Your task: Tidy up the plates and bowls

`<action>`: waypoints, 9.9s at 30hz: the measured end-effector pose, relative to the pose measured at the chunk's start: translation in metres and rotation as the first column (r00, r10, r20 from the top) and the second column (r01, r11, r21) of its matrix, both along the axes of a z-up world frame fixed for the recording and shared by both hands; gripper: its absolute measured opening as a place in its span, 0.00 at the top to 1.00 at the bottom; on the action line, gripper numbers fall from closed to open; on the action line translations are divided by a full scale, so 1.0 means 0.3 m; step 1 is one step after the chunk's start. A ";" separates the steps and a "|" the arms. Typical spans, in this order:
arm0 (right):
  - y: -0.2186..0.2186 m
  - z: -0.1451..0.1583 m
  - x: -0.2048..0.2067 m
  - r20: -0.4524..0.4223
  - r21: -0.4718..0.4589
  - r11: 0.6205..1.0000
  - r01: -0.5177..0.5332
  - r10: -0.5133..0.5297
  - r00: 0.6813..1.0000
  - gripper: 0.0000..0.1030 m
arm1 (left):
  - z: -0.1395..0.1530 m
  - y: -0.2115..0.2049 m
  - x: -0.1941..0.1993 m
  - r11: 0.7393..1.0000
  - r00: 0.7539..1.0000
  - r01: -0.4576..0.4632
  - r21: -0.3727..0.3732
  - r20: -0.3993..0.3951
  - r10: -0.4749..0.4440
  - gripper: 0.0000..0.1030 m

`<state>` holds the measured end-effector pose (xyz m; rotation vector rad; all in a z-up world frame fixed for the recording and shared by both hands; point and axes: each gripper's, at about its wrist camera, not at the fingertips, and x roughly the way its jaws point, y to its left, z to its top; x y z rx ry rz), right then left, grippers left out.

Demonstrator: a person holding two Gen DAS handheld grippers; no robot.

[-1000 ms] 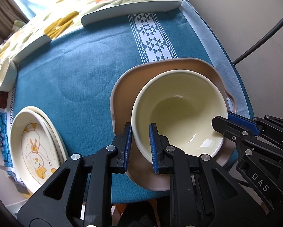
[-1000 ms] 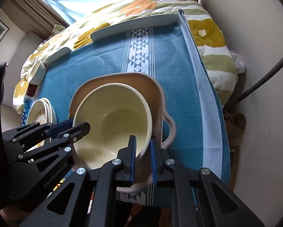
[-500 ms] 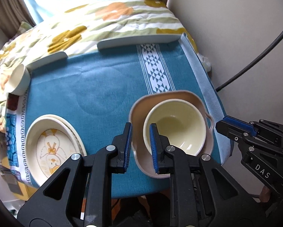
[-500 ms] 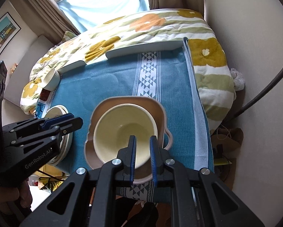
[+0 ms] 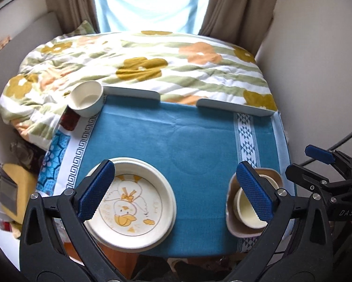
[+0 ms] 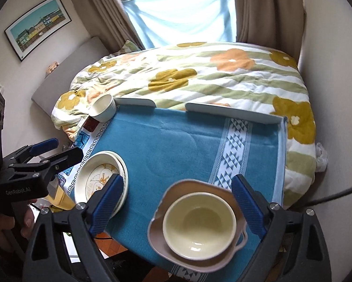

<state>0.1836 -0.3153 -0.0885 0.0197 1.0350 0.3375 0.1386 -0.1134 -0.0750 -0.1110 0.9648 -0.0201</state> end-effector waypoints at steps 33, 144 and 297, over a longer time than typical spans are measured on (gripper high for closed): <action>1.071 -0.627 0.973 -0.380 0.098 0.951 -0.295 0.310 0.871 0.59 | -0.585 1.016 0.676 0.798 0.861 -0.498 -0.339 -0.299 0.411 0.54; -0.226 -0.337 -0.158 -0.294 -0.076 0.970 0.233 -0.245 0.924 0.86 | -0.431 -0.548 -0.047 0.952 0.910 0.297 0.075 -0.325 -0.258 0.83; 0.703 -0.527 -0.075 -0.449 -0.162 0.985 -0.064 -0.016 0.893 0.71 | -0.490 0.434 -0.077 0.826 0.744 0.562 -0.038 -0.414 -0.525 0.36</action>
